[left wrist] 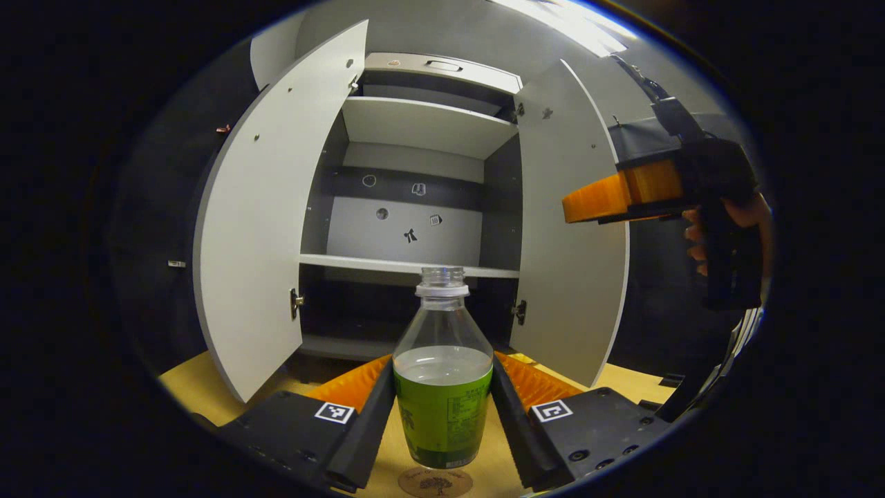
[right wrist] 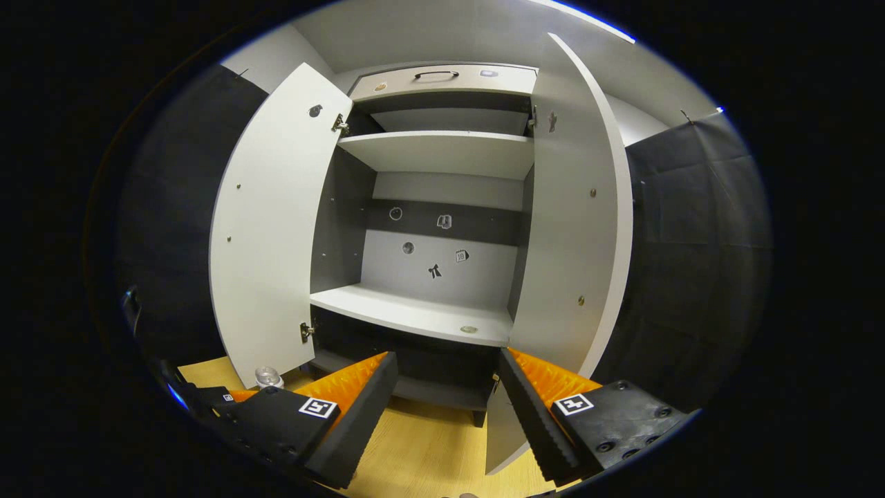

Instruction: Grasp the bottle in the cabinet with the left hand and place it on the coaster, then close the right door with the right hand and the left door with the left hand.

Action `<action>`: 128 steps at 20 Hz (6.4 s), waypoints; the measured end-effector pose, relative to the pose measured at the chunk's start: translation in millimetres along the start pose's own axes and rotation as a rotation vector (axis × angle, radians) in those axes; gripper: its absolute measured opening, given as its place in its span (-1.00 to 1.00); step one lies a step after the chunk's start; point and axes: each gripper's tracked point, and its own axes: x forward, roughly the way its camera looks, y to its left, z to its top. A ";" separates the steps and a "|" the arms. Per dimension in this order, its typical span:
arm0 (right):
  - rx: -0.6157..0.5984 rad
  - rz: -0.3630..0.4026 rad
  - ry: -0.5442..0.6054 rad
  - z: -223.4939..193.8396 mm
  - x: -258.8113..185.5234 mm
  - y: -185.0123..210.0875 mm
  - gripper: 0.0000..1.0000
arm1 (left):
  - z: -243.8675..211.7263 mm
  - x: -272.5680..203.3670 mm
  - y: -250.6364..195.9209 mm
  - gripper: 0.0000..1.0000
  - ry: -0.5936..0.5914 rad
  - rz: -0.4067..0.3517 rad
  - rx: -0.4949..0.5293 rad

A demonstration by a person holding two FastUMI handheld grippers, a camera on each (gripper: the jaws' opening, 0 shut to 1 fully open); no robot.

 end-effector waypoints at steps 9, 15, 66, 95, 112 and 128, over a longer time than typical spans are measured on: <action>-0.012 0.064 0.029 -46.8 11.7 17.2 0.96 | -75.0 -7.4 4.7 0.57 0.026 0.061 0.023; 0.003 0.107 0.065 -75.3 9.1 26.3 0.96 | -91.1 -8.2 -4.9 0.57 0.002 0.049 0.057; 0.092 -0.318 -0.139 95.7 -52.2 -167.7 0.94 | 267.8 -65.2 147.0 0.92 -0.091 0.172 0.067; 0.170 -0.007 -0.127 103.5 37.4 -62.7 0.92 | 258.9 -114.1 267.9 0.96 -0.044 0.395 0.089; 0.149 0.060 -0.113 103.4 26.6 -25.2 0.95 | 255.0 -57.0 277.0 0.96 -0.061 0.312 0.069; 0.157 -0.021 -0.091 90.2 9.3 -57.3 0.95 | 253.7 -20.4 224.4 0.87 -0.065 0.170 0.097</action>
